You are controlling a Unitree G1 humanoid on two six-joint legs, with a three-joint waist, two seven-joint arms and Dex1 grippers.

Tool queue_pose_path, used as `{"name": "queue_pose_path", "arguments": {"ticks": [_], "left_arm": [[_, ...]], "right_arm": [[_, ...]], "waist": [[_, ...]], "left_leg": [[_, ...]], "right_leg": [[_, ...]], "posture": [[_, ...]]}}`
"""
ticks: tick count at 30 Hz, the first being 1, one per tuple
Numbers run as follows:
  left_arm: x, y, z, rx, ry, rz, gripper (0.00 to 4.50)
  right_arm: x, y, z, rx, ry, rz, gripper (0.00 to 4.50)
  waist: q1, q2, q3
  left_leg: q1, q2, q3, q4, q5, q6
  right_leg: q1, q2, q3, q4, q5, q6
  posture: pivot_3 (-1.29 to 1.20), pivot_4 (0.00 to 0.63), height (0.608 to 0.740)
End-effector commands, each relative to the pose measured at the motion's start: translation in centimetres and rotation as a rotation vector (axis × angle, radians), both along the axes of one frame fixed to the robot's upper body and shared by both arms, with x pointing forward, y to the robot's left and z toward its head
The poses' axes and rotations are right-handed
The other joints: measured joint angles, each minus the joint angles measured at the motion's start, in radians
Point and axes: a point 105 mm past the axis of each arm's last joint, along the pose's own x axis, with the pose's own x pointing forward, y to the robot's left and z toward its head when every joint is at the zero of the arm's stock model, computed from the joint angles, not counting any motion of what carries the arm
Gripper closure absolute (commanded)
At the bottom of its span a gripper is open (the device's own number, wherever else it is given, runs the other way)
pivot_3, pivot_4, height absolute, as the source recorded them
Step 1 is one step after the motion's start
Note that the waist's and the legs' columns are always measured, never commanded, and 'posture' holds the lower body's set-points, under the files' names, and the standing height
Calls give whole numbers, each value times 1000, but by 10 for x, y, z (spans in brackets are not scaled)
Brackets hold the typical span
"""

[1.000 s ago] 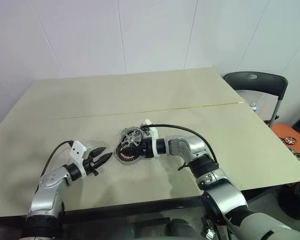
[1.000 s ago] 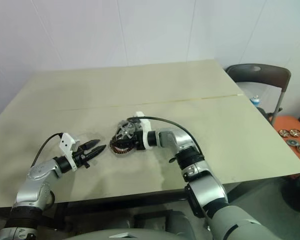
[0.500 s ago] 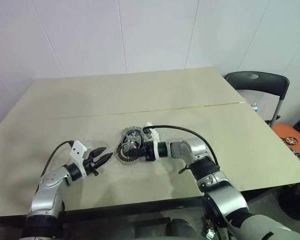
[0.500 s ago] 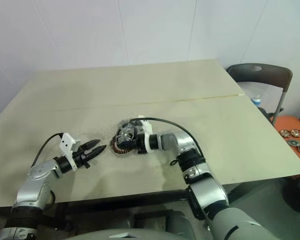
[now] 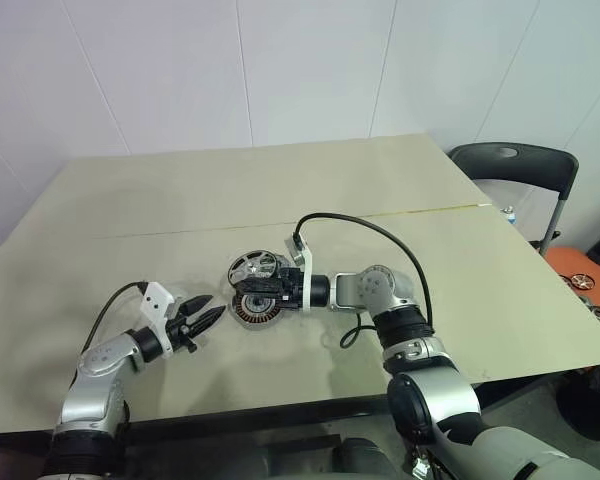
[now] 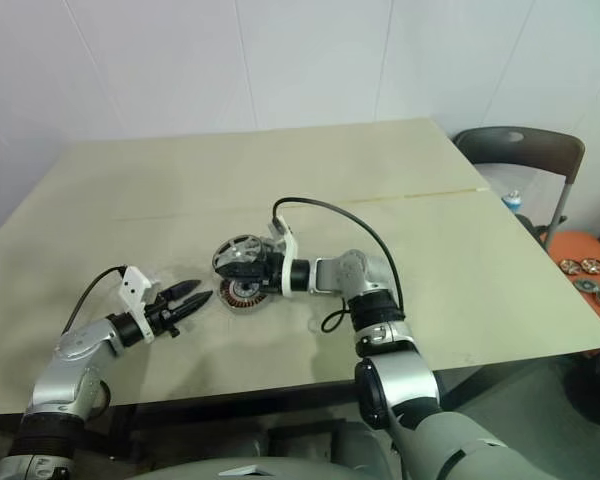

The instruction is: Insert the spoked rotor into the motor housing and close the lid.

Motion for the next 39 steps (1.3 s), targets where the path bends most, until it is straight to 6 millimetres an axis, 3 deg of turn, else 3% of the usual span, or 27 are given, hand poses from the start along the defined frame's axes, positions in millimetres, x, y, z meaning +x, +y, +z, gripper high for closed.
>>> {"name": "queue_pose_path", "arguments": {"ticks": [1, 9, 37, 39], "left_arm": [[2, 9, 13, 21, -54, 13, 2446], [1, 27, 13, 60, -46, 49, 2446], [1, 24, 7, 56, -35, 46, 2446], [1, 24, 7, 57, -35, 47, 2446]], "right_arm": [[5, 5, 9, 49, 27, -19, 4150], [1, 7, 14, 88, 55, -7, 4150], [-11, 17, 17, 132, 83, 45, 4150], [-11, 17, 17, 129, 84, 42, 3425]], "waist": [[-1, 0, 0], [-3, 0, 0], [-3, 0, 0], [-3, 0, 0]], "left_leg": [[0, 0, 0, 0, 0, 0], [0, 0, 1, 0, 0, 0], [0, 0, 1, 0, 0, 0], [0, 0, 1, 0, 0, 0]], "right_leg": [[0, 0, 0, 0, 0, 0], [-1, 0, 0, 0, 0, 0], [-1, 0, 0, 0, 0, 0], [-1, 0, 0, 0, 0, 0]], "posture": [[0, 0, 740], [0, 0, 740], [0, 0, 740], [0, 0, 740]]}}
